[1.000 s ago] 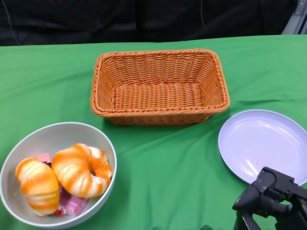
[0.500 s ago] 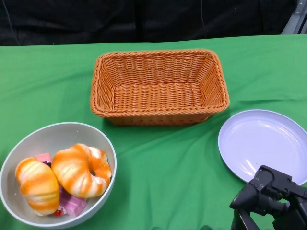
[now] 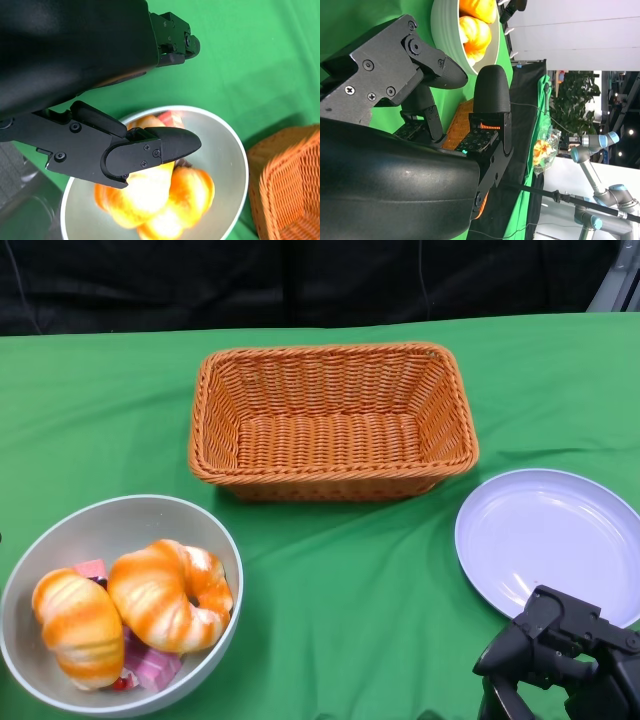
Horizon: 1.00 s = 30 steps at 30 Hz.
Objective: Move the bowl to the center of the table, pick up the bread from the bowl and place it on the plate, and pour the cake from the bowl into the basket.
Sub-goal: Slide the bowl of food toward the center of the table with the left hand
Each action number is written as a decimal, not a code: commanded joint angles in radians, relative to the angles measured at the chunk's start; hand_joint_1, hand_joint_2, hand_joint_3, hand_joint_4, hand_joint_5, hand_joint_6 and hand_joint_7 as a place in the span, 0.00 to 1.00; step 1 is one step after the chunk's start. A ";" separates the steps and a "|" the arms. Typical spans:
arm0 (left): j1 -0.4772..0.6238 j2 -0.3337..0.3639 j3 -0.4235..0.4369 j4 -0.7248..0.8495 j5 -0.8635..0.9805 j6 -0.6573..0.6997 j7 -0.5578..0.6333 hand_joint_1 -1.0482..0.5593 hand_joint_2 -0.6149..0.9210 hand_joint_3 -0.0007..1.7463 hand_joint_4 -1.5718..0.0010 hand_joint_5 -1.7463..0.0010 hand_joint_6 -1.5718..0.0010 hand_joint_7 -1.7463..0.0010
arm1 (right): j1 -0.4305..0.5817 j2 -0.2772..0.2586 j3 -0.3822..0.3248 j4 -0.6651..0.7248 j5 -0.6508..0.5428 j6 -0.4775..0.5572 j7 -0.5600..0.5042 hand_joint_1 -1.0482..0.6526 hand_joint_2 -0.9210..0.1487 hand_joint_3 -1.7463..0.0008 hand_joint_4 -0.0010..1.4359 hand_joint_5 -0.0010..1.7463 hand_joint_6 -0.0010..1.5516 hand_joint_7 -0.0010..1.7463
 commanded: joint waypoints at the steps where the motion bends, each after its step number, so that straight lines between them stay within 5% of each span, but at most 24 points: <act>1: -0.010 0.041 0.022 0.003 -0.038 0.048 -0.039 0.27 1.00 0.40 1.00 1.00 1.00 1.00 | 0.003 -0.001 0.000 0.003 -0.010 -0.019 -0.006 0.55 0.43 0.34 0.58 0.87 0.49 0.71; 30: 0.050 0.009 0.038 -0.241 -0.308 0.454 -0.080 0.26 1.00 0.40 1.00 1.00 1.00 1.00 | 0.000 0.001 0.002 0.026 -0.029 -0.054 -0.008 0.52 0.40 0.40 0.57 0.88 0.49 0.71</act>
